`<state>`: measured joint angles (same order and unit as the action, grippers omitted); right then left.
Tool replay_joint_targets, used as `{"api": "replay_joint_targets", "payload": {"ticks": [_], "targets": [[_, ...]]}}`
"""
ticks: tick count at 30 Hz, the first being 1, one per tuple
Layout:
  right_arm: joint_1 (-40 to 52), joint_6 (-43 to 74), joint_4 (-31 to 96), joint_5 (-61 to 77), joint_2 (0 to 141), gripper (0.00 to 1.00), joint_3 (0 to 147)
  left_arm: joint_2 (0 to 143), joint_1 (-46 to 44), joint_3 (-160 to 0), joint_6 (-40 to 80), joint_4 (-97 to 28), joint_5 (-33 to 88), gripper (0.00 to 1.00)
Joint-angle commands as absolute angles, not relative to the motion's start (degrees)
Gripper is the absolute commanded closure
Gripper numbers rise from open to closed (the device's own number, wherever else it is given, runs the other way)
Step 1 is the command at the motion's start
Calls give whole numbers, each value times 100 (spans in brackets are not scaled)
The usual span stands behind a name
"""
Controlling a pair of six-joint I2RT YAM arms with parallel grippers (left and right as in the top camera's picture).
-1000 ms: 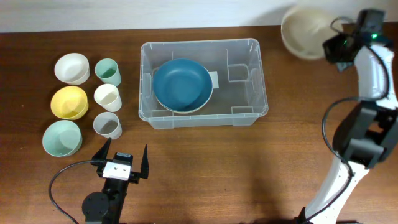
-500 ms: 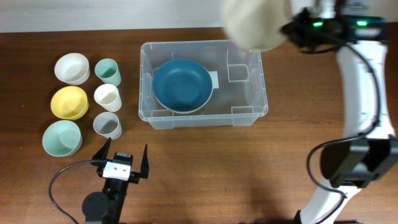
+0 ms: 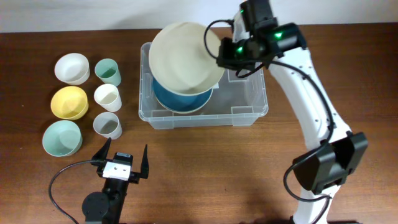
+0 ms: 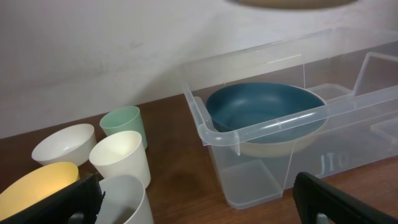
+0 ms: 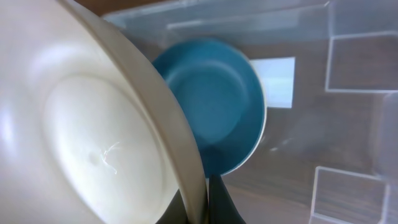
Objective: Pack container
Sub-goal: 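Carry the cream bowl over the container with the right gripper, then lower the cream bowl onto the blue bowl and open the right gripper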
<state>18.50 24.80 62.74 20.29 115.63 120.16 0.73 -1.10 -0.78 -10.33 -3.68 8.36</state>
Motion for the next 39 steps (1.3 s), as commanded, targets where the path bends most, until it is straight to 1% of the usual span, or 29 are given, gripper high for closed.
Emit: {"api": "replay_joint_targets", "payload": {"ticks": [1,14,30,35,39], "targets": [[1975,2436,6154,1876,11810,96,11815,30,-106,-49,-1127,-390,814,0],[1988,2445,5485,1903,12667,96,11747,30,-106,-49,-1127,-390,814,0],[1990,2445,5345,2051,13161,96,11736,30,-106,-49,-1127,-390,814,0],[1992,2443,5365,2051,13161,94,11710,30,-106,-49,-1127,-388,814,0],[1986,2440,5356,2051,13163,90,11601,30,-106,-49,-1127,-388,814,0]]}}
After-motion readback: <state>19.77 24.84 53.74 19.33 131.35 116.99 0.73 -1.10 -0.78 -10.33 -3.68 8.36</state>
